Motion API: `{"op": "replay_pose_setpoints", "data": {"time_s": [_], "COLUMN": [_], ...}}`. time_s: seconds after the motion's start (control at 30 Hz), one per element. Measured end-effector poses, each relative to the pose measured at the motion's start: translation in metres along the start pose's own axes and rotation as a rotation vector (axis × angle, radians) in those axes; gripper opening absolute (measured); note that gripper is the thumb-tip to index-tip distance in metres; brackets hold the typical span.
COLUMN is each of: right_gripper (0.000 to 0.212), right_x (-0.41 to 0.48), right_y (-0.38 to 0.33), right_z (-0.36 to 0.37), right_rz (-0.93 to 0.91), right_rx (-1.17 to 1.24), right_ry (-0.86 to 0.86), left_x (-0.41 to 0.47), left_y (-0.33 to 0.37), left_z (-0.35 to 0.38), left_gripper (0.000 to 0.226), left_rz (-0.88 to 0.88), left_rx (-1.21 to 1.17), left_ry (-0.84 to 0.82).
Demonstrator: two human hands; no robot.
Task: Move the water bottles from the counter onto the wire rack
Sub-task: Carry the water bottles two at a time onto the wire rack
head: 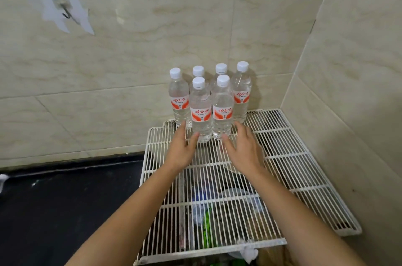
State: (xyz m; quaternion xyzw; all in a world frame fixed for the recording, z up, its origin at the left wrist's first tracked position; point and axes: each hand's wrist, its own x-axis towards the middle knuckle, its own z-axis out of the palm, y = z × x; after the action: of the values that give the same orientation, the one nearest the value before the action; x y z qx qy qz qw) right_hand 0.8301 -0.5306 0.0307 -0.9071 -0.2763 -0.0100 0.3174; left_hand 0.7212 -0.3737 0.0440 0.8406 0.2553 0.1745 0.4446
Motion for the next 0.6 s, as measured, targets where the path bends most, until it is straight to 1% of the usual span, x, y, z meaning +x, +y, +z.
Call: {"op": "replay_pose_setpoints", "data": {"time_s": [0.07,0.13,0.2,0.23,0.3,0.37,0.5,0.6], "right_gripper": [0.052,0.047,0.051,0.056,0.064,0.069,0.072,0.074], "right_x": [-0.010,-0.014,-0.016,-0.016,-0.020,-0.028,-0.054,-0.079], "right_y": [0.000,-0.001,-0.010,-0.018,-0.040,-0.066,-0.121,-0.168], "right_z": [-0.002,0.004,0.011,0.015,0.025,0.040,0.073,0.098], "right_rz": [-0.134,-0.273,-0.358,-0.393,-0.486,-0.571,-0.714,-0.768], "right_rx": [-0.063,-0.132,-0.147,-0.131,-0.085,-0.052,-0.008,-0.001], "right_ry": [0.107,0.209,0.265,0.272,0.267,0.228,0.112,0.027], "left_x": [-0.020,-0.038,-0.055,-0.065,-0.088,-0.117,-0.174,-0.211], "left_y": [-0.003,-0.012,-0.024,-0.029,-0.042,-0.055,-0.080,-0.097], "left_z": [-0.018,-0.041,-0.067,-0.079,-0.098,-0.113,-0.139,-0.173], "left_gripper": [0.070,0.068,0.066,0.066,0.066,0.067,0.069,0.069], "left_rz": [0.040,0.110,0.189,0.177,0.086,-0.008,-0.153,-0.222], "left_rx": [0.156,0.359,0.579,0.653,0.726,0.765,0.845,0.875], "left_ry": [0.054,0.138,0.243,0.284,0.355,0.410,0.467,0.520]}}
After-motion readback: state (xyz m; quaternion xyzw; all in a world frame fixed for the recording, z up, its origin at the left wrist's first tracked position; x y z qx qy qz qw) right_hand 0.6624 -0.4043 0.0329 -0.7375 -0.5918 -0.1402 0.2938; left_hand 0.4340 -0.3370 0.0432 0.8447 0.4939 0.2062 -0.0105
